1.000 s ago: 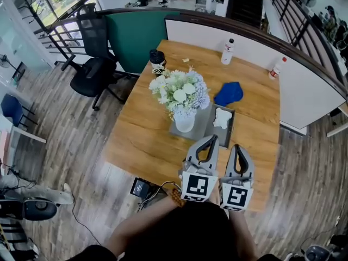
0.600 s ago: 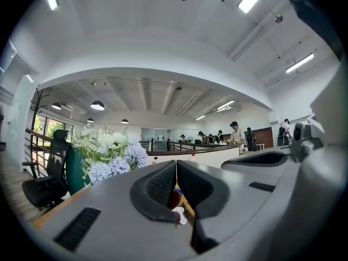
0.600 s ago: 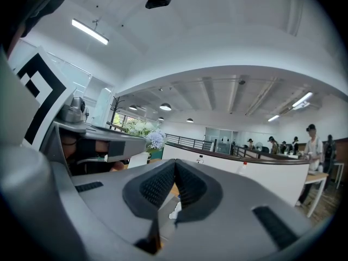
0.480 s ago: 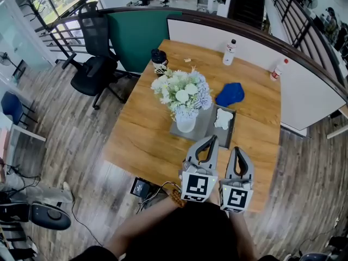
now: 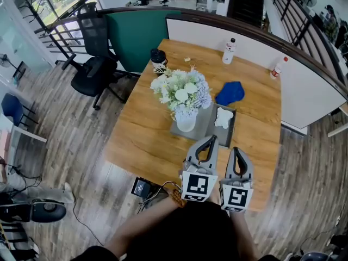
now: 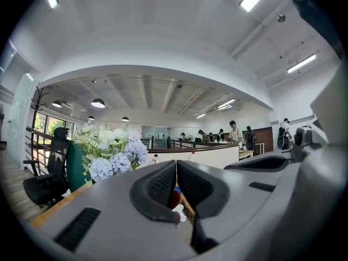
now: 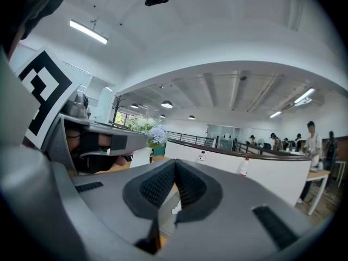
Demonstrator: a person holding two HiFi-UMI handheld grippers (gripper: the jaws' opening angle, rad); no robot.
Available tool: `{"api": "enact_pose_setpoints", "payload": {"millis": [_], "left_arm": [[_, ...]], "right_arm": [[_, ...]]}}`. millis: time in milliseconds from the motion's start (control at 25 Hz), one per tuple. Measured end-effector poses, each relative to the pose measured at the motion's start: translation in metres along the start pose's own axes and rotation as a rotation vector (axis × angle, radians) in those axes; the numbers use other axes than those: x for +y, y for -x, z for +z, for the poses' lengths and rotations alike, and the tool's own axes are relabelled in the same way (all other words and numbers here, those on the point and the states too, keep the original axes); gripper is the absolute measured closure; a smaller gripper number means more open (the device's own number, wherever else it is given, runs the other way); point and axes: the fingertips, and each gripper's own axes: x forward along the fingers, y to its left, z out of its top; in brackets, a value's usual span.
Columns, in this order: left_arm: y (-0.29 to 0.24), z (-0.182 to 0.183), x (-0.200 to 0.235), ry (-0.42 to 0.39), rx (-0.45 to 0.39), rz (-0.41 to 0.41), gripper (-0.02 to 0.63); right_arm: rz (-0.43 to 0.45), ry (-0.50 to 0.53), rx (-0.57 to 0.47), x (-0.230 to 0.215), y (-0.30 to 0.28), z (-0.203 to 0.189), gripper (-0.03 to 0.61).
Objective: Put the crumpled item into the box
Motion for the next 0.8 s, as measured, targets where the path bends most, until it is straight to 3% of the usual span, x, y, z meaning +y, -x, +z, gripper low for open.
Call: {"api": "enact_pose_setpoints", "payload": {"millis": [800], "left_arm": [[0.0026, -0.0068, -0.0038, -0.002, 0.021, -0.009, 0.589]], "right_arm": [[0.023, 0.027, 0.019, -0.0008, -0.0045, -0.0073, 0.572]]}}
